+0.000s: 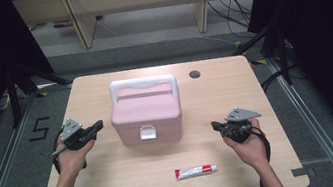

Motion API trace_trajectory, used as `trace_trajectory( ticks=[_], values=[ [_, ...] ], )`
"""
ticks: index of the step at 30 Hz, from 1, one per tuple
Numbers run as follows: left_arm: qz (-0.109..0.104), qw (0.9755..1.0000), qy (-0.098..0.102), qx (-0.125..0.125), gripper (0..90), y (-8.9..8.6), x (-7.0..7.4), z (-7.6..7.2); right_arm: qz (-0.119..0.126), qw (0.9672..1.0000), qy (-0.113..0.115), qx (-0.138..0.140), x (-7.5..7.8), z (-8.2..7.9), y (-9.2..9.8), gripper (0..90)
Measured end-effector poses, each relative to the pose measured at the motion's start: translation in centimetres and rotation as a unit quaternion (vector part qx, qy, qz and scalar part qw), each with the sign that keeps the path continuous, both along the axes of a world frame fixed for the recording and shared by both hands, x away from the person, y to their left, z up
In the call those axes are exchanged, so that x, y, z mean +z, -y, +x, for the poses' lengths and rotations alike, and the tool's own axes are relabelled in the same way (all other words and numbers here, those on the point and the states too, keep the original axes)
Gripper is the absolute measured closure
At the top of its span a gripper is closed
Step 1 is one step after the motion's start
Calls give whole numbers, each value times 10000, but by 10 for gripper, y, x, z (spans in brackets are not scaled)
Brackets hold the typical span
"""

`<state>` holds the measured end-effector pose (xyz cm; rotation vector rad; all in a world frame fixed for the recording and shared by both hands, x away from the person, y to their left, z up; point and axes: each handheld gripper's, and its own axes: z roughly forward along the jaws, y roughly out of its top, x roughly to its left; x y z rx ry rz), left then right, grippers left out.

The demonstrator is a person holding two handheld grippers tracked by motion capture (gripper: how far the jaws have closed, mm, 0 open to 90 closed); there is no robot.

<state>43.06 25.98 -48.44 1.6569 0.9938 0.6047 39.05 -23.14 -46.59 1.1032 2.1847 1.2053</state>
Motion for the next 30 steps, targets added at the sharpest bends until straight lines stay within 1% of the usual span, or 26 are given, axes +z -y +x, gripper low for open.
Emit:
trace_trajectory(
  ticks=[1, 2, 3, 4, 6, 7, 8, 9, 10, 11, 12, 13, 14, 15, 16, 17, 19, 20, 22, 23, 24, 26, 27, 28, 29, 30],
  values=[
    [72, 9999, 3, -72, 898, 3, 2, 3, 49, 10000, -51, 6, 1, 4, -6, 900],
    [144, 9998, 32, -128, 898, 5, 3, 7, 49, 10000, -51, 6, 1, 4, -6, 900],
    [335, 9993, 22, -171, 898, 10, 5, 12, 11, 9999, -53, 99, 4, 15, -13, 900],
    [335, 9993, 22, -171, 898, 10, 5, 12, 11, 9999, -53, 99, 4, 15, -13, 900],
    [338, 9992, 10, -222, 898, 14, 5, 18, -46, 9999, 5, 160, 6, 25, -20, 900],
    [353, 9990, 27, -266, 898, 16, 6, 20, 44, 9998, -33, 171, 7, 29, -25, 900],
    [357, 9989, 31, -303, 898, 18, 6, 22, 103, 9998, -50, 165, 7, 36, -33, 900],
    [368, 9987, 28, -350, 898, 20, 6, 23, 103, 9998, -50, 165, 7, 36, -33, 900],
    [351, 9985, 55, -423, 898, 21, 6, 25, 66, 9997, -40, 233, 7, 39, -37, 900],
    [390, 9982, 47, -461, 898, 23, 7, 25, 43, 9994, -21, 346, 7, 43, -40, 900],
    [388, 9980, 58, -504, 898, 25, 7, 27, 45, 9996, -30, 292, 8, 45, -44, 900],
    [412, 9976, 53, -550, 898, 26, 7, 27, 61, 9996, 12, 274, 8, 46, -47, 900],
    [386, 9974, 76, -601, 898, 28, 7, 28, 17, 9994, -3, 356, 9, 49, -49, 900],
    [443, 9972, 47, -608, 898, 29, 8, 28, 50, 9994, -35, 342, 9, 51, -54, 900],
    [428, 9972, 76, -616, 898, 31, 9, 28, 50, 9994, -35, 342, 9, 51, -54, 900],
    [466, 9970, 83, -615, 898, 32, 10, 29, 8, 9993, -69, 357, 10, 52, -59, 900],
    [434, 9971, 68, -626, 898, 32, 10, 30, 40, 9994, -39, 341, 10, 52, -61, 900],
    [427, 9971, 71, -633, 898, 33, 10, 30, -43, 9991, -5, 434, 10, 54, -61, 900],
    [457, 9966, 80, -688, 899, 35, 11, 31, -24, 9989, 38, 457, 10, 54, -62, 900],
    [450, 9962, 82, -740, 898, 38, 11, 32, -32, 9989, 22, 471, 11, 54, -61, 900],
    [482, 9958, 83, -769, 899, 40, 11, 32, 12, 9990, -2, 450, 10, 54, -61, 900],
    [503, 9951, 102, -846, 898, 49, 12, 33, 25, 9988, 17, 494, 10, 54, -59, 900],
    [550, 9946, 109, -868, 898, 53, 13, 34, -91, 9991, 56, 408, 11, 53, -55, 900],
    [538, 9945, 109, -897, 898, 57, 14, 34, -91, 9991, 56, 408, 11, 53, -55, 900],
    [530, 9940, 115, -951, 898, 61, 14, 35, -48, 9996, 16, 263, 11, 51, -51, 900],
    [528, 9934, 121, -1006, 898, 65, 15, 35, -84, 9995, 32, 287, 12, 50, -40, 900]
  ],
)
